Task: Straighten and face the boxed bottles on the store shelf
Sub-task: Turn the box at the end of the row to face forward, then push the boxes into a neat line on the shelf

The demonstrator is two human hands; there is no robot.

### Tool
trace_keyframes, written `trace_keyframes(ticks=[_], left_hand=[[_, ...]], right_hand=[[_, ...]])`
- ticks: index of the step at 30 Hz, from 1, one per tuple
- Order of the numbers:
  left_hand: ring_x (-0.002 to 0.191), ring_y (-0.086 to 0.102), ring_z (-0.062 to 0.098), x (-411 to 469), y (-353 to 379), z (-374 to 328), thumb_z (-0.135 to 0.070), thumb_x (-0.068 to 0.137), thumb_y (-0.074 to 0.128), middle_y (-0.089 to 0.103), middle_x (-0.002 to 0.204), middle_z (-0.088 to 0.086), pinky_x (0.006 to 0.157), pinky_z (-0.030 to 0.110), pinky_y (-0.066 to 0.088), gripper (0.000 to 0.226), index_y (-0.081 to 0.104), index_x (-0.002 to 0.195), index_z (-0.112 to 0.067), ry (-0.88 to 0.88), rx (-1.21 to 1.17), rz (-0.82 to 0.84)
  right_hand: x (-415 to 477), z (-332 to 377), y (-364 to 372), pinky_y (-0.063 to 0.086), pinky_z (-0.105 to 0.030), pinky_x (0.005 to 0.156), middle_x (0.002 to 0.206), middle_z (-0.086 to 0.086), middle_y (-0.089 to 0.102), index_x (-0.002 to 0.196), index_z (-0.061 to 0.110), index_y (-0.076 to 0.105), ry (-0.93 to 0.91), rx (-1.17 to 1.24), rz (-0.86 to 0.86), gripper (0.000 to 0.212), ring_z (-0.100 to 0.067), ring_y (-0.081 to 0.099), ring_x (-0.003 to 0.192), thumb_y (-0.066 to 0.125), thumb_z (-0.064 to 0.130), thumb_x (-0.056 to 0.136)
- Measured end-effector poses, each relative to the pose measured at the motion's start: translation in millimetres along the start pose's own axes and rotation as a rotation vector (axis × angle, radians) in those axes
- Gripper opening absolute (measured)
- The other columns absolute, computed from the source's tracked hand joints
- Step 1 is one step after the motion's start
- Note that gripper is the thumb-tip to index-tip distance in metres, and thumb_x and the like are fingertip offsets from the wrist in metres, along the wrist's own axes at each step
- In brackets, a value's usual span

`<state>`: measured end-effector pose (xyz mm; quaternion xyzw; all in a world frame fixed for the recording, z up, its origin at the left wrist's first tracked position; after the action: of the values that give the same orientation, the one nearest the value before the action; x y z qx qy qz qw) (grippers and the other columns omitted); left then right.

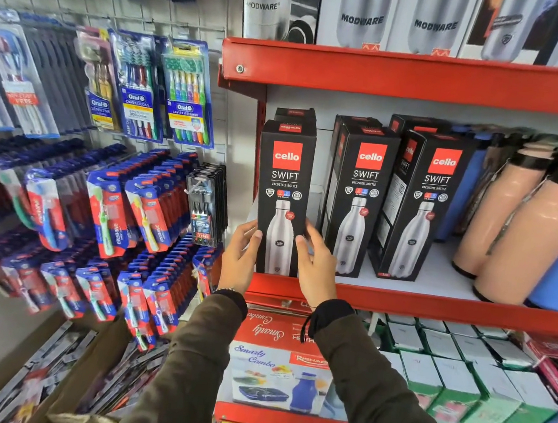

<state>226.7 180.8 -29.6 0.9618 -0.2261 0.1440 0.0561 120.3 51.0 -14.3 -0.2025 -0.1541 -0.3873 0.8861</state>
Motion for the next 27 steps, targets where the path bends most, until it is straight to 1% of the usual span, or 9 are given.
trace_keyframes(ticks=[3,5,7,8,12,17,20,23,27], left_hand=[[0.12,0.058,-0.001,-2,1,1,-0.038,0.101,0.051,0.063,0.129,-0.011,0.108,0.032,0.046,0.019,0.057,0.118,-0.043,0.023,0.03,-0.007],[0.115,0.054,-0.011,-7,-1,-1,-0.035,0.102,0.051,0.059,0.133,-0.011,0.097,0.014,0.043,0.027,0.055,0.128,-0.034,0.066,0.056,-0.097],[0.115,0.055,0.001,-16,-5,-4,-0.032,0.102,0.051,0.057,0.135,-0.006,0.085,0.004,0.04,0.03,0.055,0.131,-0.026,0.108,0.043,-0.266],[0.116,0.055,0.007,-22,-5,-7,-0.031,0.102,0.05,0.057,0.134,-0.005,0.084,0.003,0.041,0.03,0.055,0.131,-0.024,0.136,0.03,-0.346],[0.112,0.056,0.012,-40,25,-35,-0.028,0.103,0.047,0.057,0.125,-0.011,0.091,0.023,0.046,0.022,0.056,0.124,-0.028,0.327,0.013,-0.413],[0.134,0.05,0.014,-45,98,-61,-0.022,0.107,0.038,0.055,0.138,-0.006,0.113,0.029,0.039,0.035,0.05,0.14,-0.02,0.461,0.083,-0.162],[0.152,0.025,0.006,-36,140,-57,-0.018,0.107,0.035,0.031,0.163,-0.001,0.123,0.019,0.019,0.049,0.03,0.156,-0.014,0.354,0.123,0.027],[0.151,0.011,0.0,-22,158,-46,-0.016,0.108,0.032,0.013,0.168,-0.001,0.12,0.012,0.007,0.054,0.014,0.159,-0.012,0.146,0.075,0.061],[0.155,0.017,0.013,-6,160,-21,-0.027,0.109,0.028,0.02,0.167,0.0,0.116,0.017,0.01,0.053,0.019,0.159,-0.016,-0.122,0.007,0.024]], right_hand=[[-1,1,-3,0.032,0.006,0.092,0.133,0.014,0.052,0.149,0.023,0.042,-0.001,0.019,0.007,0.045,0.035,0.043,0.104,0.045,0.025,0.104],[-2,1,-13,0.041,-0.019,0.109,0.142,0.008,0.053,0.146,0.023,0.044,0.019,0.075,-0.015,0.043,0.014,0.049,0.122,0.046,0.027,0.104],[-3,-1,-30,0.046,-0.043,0.109,0.143,0.001,0.055,0.142,0.022,0.048,0.035,0.132,-0.074,0.038,-0.013,0.055,0.129,0.046,0.025,0.104],[-4,-1,-41,0.048,-0.044,0.107,0.141,0.0,0.057,0.139,0.022,0.051,0.021,0.155,-0.119,0.036,-0.016,0.056,0.128,0.046,0.024,0.104],[-7,3,-92,0.047,-0.018,0.101,0.133,0.003,0.058,0.129,0.023,0.058,-0.08,0.135,-0.311,0.028,-0.008,0.057,0.12,0.049,0.015,0.103],[8,-14,-119,0.037,-0.003,0.099,0.141,-0.001,0.045,0.143,0.015,0.046,-0.052,0.097,-0.3,0.04,0.003,0.047,0.126,0.048,0.022,0.103],[23,-28,-119,0.026,-0.001,0.1,0.15,-0.006,0.041,0.148,0.012,0.04,0.002,0.033,-0.224,0.045,-0.006,0.038,0.136,0.045,0.023,0.104],[35,-43,-114,0.023,-0.019,0.11,0.156,-0.005,0.037,0.151,0.013,0.034,0.096,0.069,-0.137,0.047,-0.016,0.033,0.145,0.041,0.024,0.105],[42,-51,-113,0.025,-0.007,0.097,0.135,0.007,0.048,0.148,0.015,0.04,0.124,0.076,-0.116,0.043,-0.004,0.039,0.126,0.041,0.023,0.106]])
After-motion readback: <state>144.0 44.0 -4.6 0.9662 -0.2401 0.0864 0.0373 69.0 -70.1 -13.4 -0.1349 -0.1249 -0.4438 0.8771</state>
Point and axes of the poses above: each hand's wrist, its own x-axis towards the middle knuckle, its own y-axis out of the palm, z = x × y, the point moved 8 cm from there along x, towards the middle knuckle
